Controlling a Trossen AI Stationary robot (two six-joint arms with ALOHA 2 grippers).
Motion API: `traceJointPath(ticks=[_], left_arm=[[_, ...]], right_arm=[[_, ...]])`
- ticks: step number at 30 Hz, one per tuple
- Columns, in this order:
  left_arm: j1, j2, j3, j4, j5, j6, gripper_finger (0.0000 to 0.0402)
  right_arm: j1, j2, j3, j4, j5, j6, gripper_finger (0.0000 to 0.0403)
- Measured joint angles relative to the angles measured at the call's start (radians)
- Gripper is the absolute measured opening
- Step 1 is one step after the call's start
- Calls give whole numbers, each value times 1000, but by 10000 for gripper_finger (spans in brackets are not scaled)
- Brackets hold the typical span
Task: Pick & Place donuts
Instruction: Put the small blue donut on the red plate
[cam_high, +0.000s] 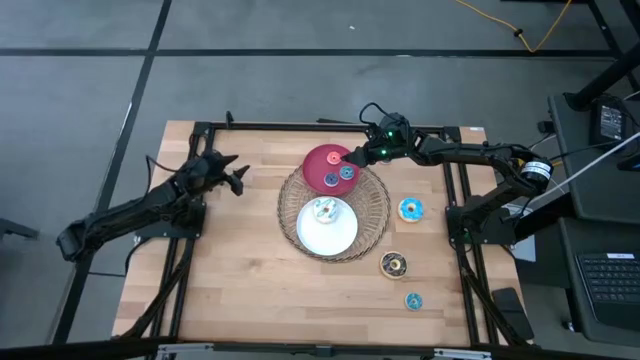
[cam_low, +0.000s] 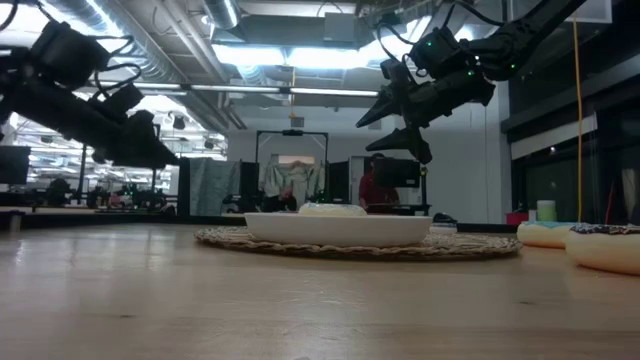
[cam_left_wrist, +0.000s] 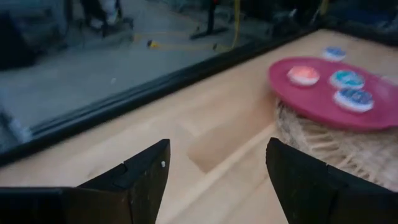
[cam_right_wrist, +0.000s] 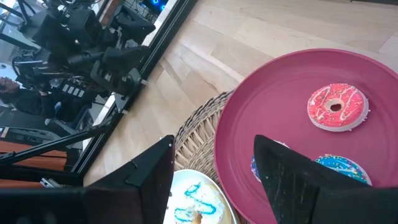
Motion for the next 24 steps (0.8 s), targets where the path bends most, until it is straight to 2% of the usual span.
traceJointPath(ticks=[10, 20, 24], left_arm=[[5, -12, -5, 11, 72, 63, 256], [5, -185, -5, 4, 99, 64, 256], [5, -231, -5, 5, 94, 113, 256]], right_arm=[[0, 0, 0, 0, 0, 0, 220], [0, 0, 0, 0, 0, 0, 220], [0, 0, 0, 0, 0, 0, 220]])
